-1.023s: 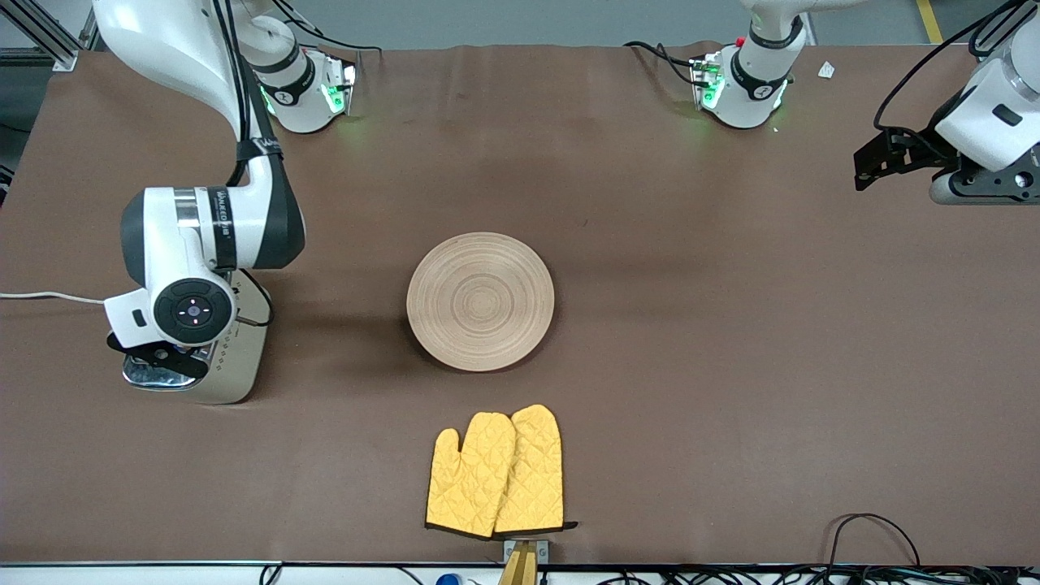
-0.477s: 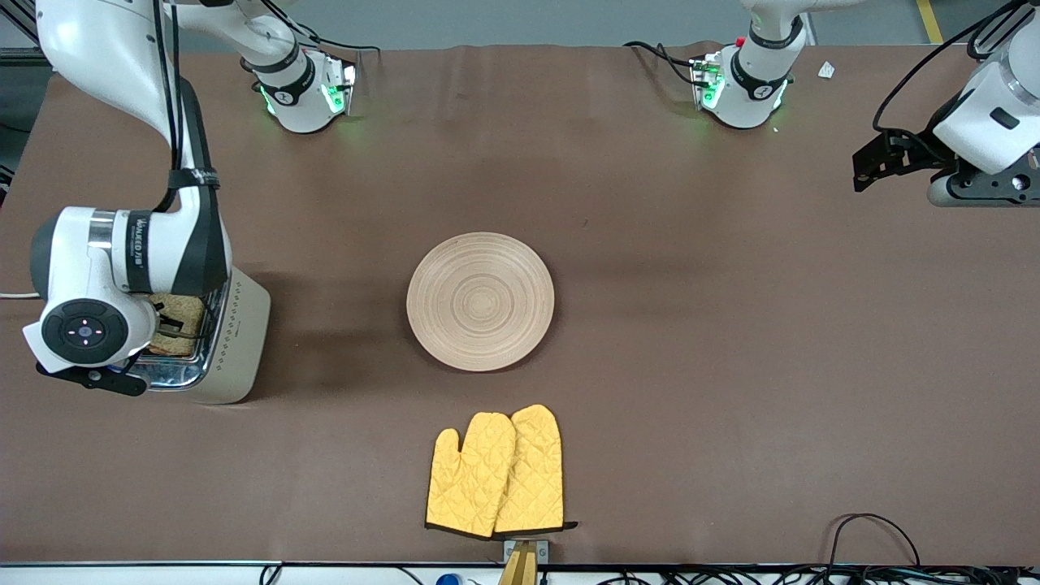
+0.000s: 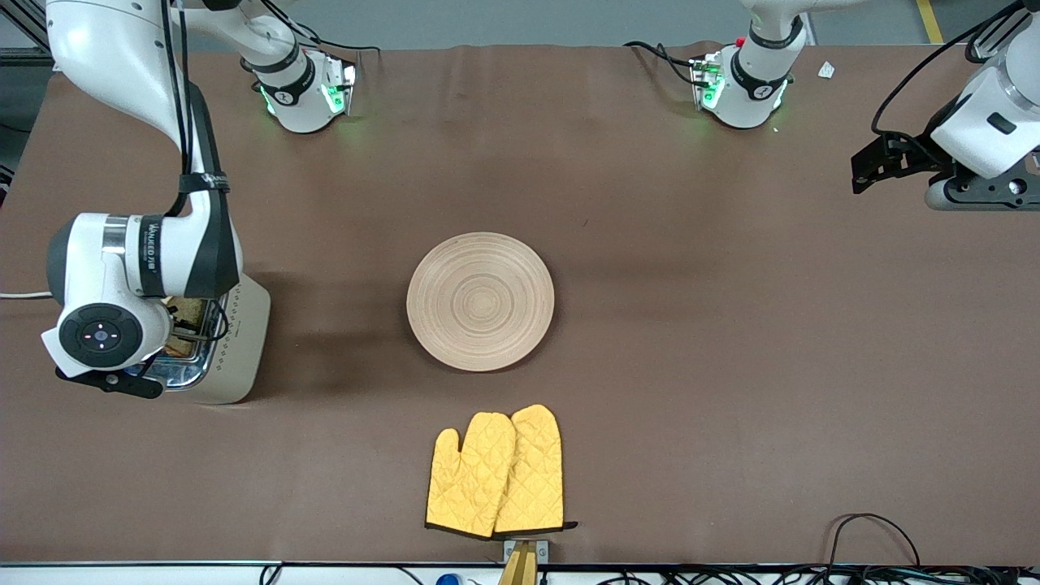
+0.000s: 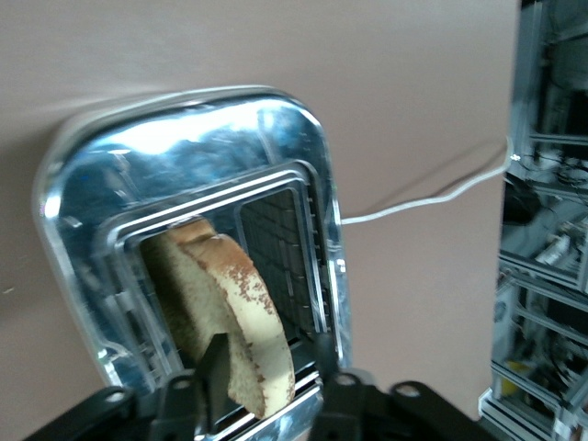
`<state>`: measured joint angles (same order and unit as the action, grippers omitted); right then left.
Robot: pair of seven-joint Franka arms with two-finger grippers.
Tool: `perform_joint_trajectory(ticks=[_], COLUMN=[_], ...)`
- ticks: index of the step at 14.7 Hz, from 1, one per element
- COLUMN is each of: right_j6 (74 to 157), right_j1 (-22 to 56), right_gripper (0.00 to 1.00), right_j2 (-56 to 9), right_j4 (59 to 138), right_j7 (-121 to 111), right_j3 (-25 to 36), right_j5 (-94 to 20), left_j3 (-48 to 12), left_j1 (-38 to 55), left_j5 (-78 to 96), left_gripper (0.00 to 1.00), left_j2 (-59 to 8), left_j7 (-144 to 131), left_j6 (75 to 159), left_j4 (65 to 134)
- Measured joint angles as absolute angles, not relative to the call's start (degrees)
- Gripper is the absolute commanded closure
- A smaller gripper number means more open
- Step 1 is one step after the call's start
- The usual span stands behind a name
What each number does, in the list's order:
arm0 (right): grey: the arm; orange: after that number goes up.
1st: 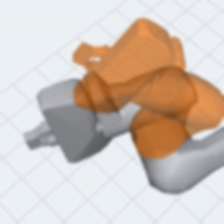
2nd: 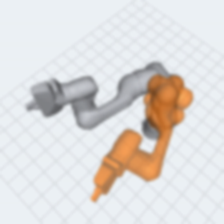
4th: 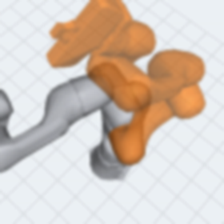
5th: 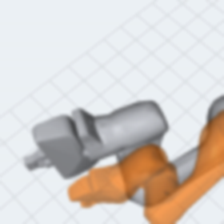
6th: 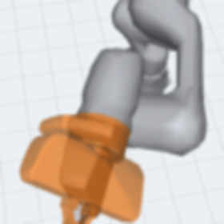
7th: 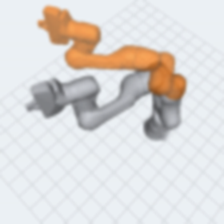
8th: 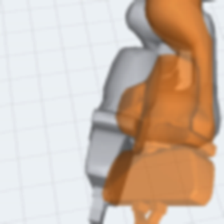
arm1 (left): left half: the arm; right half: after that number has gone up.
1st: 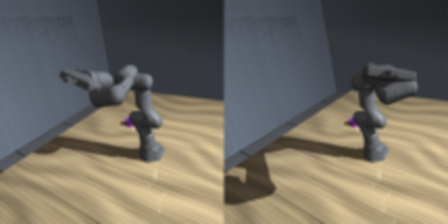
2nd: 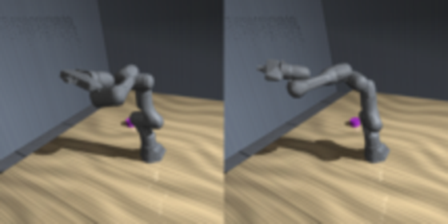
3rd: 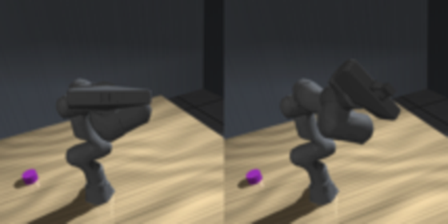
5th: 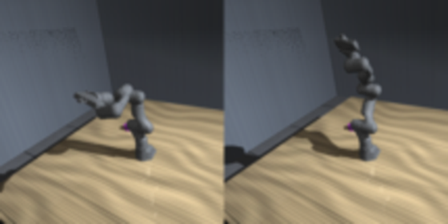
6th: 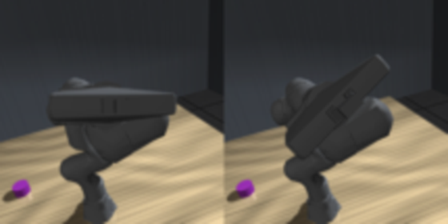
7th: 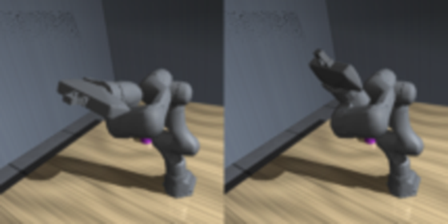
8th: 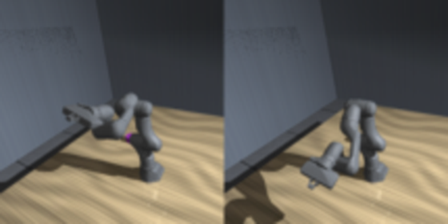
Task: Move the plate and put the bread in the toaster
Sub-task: 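Lower the bread into the toaster slot with the right gripper, then open the right gripper and raise it away from the toaster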
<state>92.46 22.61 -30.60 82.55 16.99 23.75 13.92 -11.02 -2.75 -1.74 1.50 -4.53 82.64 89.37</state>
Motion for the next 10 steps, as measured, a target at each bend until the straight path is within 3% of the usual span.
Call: perform_joint_trajectory(ticks=[10], right_j6=[91.52], right_j1=[15.93], right_gripper=[0.00], right_j2=[-12.00], right_j4=[85.59], right_j7=[-0.36], right_j3=[24.58], right_j5=[1.93], left_j3=[-10.96], left_j1=[-2.78], left_j5=[-1.74], left_gripper=[0.00], left_j2=[1.44], left_j7=[-4.54], left_j6=[82.64], left_j4=[89.33])
